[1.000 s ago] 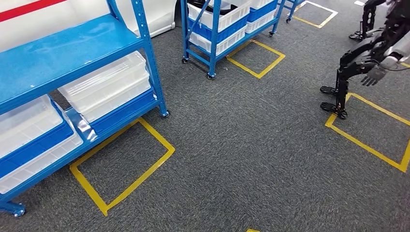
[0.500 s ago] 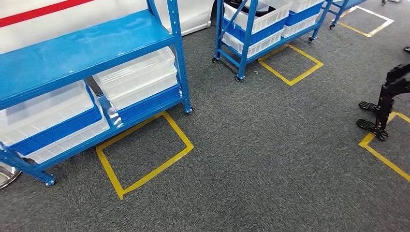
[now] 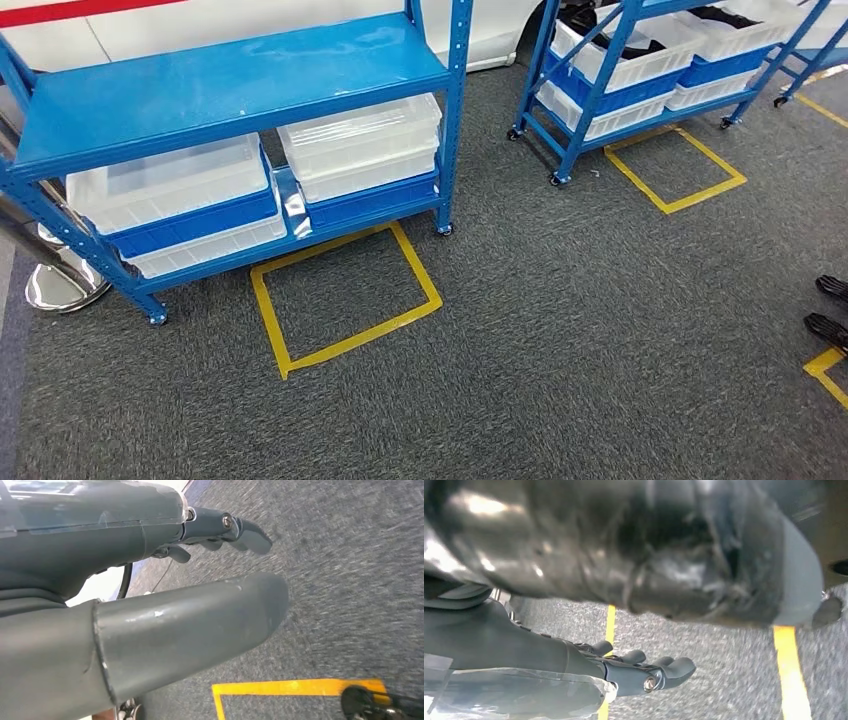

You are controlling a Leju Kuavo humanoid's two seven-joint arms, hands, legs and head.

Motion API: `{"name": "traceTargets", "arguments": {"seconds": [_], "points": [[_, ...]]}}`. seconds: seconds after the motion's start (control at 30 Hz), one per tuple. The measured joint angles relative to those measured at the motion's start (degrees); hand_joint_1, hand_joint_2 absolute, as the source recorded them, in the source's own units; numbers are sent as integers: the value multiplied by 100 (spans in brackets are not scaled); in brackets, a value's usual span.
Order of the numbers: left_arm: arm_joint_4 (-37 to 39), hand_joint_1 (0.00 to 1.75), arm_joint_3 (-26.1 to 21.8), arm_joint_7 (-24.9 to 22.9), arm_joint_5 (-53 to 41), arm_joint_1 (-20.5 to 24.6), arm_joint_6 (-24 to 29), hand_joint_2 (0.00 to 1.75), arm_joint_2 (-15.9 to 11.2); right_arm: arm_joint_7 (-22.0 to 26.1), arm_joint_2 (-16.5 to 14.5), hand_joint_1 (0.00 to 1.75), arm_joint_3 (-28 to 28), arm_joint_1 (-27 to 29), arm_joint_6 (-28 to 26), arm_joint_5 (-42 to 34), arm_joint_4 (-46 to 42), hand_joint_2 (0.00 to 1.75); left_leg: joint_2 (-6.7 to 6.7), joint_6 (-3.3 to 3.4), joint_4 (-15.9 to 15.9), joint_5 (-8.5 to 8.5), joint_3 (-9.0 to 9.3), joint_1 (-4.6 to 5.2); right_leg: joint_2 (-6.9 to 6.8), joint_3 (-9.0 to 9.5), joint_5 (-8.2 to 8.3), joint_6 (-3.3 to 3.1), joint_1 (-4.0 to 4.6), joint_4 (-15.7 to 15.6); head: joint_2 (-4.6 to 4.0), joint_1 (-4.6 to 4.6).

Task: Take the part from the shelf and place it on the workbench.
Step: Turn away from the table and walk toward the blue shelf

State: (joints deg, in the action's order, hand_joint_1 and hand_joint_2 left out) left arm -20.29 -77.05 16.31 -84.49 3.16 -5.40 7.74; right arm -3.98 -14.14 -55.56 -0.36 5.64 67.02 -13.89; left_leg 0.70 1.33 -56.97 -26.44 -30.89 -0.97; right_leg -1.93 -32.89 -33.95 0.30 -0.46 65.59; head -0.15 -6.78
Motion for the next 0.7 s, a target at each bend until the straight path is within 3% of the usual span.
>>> {"name": "traceTargets", "arguments": {"seconds": [0.07,0.1,0.13,0.17,0.23,0.3,0.37,0.43,0.47,0.57,0.6,0.63,0.7], "points": [[-2,0,0,11,-3,13,-1,0,7,-1,5,0,-5,13,0,2,1,0,-138,24,-11,19,-34,1,150,-332,-298,10,-11,690,0,1],[-2,0,0,23,-3,14,-4,0,10,-1,9,0,-11,16,-1,3,1,0,-216,25,-19,22,-43,2,167,-415,-296,13,-16,845,0,2],[-2,0,0,39,-3,11,-9,0,13,-2,14,0,-21,17,-2,6,1,0,-295,22,-33,22,-47,2,178,-396,-172,11,-23,780,0,1],[-2,0,0,57,-3,9,-15,0,18,-3,19,0,-32,19,-4,9,1,0,-364,14,-51,17,-47,-1,193,-284,40,5,-31,516,0,1],[-2,0,-1,85,13,0,-28,0,27,2,28,0,-55,19,-42,2,1,0,-465,-29,-108,-12,-66,2,262,21,405,-17,-39,-223,0,1],[-3,0,-5,102,54,-10,-50,0,31,21,29,0,-83,-2,-134,-25,-1,0,-517,-103,-140,-42,-103,17,319,138,487,-54,-29,-565,0,2],[-6,0,-10,120,91,-13,-74,0,31,37,28,0,-116,-29,-209,-52,-7,0,-537,-184,-118,-83,-109,16,309,144,461,-123,-23,-585,0,3],[-10,0,-11,133,109,-14,-93,0,38,40,29,0,-140,-25,-231,-68,-15,0,-421,-244,-247,-179,-138,5,268,188,447,-205,-35,-618,0,4],[-13,0,-11,136,115,-9,-98,0,42,43,30,0,-153,-12,-234,-71,-17,0,-325,-264,-470,-288,-237,3,240,214,443,-241,-42,-633,0,4],[-20,0,-13,144,119,3,-103,0,46,62,30,0,-197,31,-238,-73,-19,0,-141,-302,-1562,-711,-843,-3,153,283,370,-290,-16,-637,0,5],[-21,0,-13,146,120,-4,-103,0,46,71,30,0,-207,38,-238,-73,-19,0,-132,-301,-1769,-723,-989,-2,131,318,335,-290,-7,-636,0,6],[-21,0,-13,146,120,-18,-103,0,47,79,30,0,-211,42,-238,-73,-19,0,-126,-289,-1759,-615,-1029,0,113,365,296,-289,1,-636,0,6],[-22,0,-14,146,122,-46,-103,0,48,93,29,0,-219,47,-238,-73,-19,0,-102,-214,-1148,-154,-815,25,86,481,204,-282,16,-638,0,6]]}}
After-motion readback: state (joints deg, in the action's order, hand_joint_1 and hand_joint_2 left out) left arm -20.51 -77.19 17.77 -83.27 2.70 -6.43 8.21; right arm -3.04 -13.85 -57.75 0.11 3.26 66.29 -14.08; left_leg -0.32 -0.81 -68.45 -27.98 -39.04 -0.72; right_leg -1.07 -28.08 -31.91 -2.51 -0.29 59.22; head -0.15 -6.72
